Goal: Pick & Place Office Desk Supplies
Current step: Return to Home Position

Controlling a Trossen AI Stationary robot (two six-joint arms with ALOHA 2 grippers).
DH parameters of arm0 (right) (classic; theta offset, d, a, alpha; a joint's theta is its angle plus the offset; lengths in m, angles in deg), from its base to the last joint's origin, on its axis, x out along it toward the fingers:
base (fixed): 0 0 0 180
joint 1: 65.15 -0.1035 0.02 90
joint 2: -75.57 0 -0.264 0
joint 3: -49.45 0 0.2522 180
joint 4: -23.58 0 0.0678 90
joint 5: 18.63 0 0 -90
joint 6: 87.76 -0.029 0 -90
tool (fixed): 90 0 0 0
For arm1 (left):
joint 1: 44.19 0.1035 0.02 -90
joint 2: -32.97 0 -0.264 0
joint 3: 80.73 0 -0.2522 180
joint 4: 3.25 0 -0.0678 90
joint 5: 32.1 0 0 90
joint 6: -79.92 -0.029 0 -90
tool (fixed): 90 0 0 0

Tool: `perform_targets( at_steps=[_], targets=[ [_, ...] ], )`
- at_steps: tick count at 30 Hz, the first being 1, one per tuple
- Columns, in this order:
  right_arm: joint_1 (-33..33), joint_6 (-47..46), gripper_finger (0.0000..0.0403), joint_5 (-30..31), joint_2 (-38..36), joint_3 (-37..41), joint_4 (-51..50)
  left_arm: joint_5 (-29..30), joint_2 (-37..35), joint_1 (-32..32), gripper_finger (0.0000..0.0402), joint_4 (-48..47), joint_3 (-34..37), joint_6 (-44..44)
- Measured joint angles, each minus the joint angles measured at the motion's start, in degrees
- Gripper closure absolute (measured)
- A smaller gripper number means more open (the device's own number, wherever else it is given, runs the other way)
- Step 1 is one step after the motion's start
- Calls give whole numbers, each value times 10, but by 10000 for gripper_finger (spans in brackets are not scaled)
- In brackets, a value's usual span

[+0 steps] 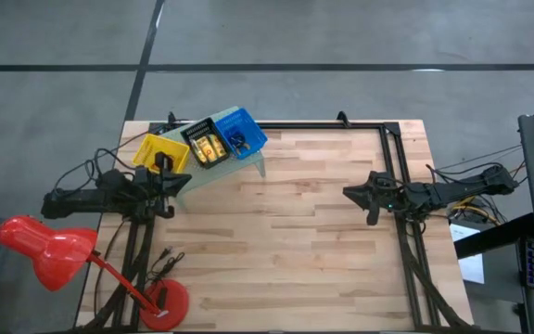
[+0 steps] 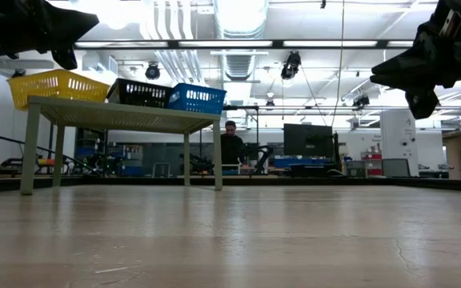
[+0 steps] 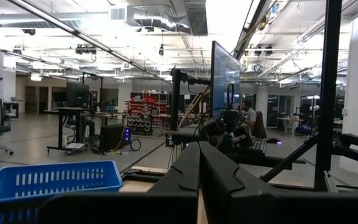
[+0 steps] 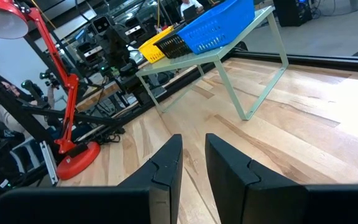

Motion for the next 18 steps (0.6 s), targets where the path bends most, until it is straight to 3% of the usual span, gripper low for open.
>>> perform_targets(
  at_steps=[18],
  targets=[
    [0, 0, 335, 0, 0, 0, 0, 0, 0, 0, 396, -6, 0, -2]
  ],
)
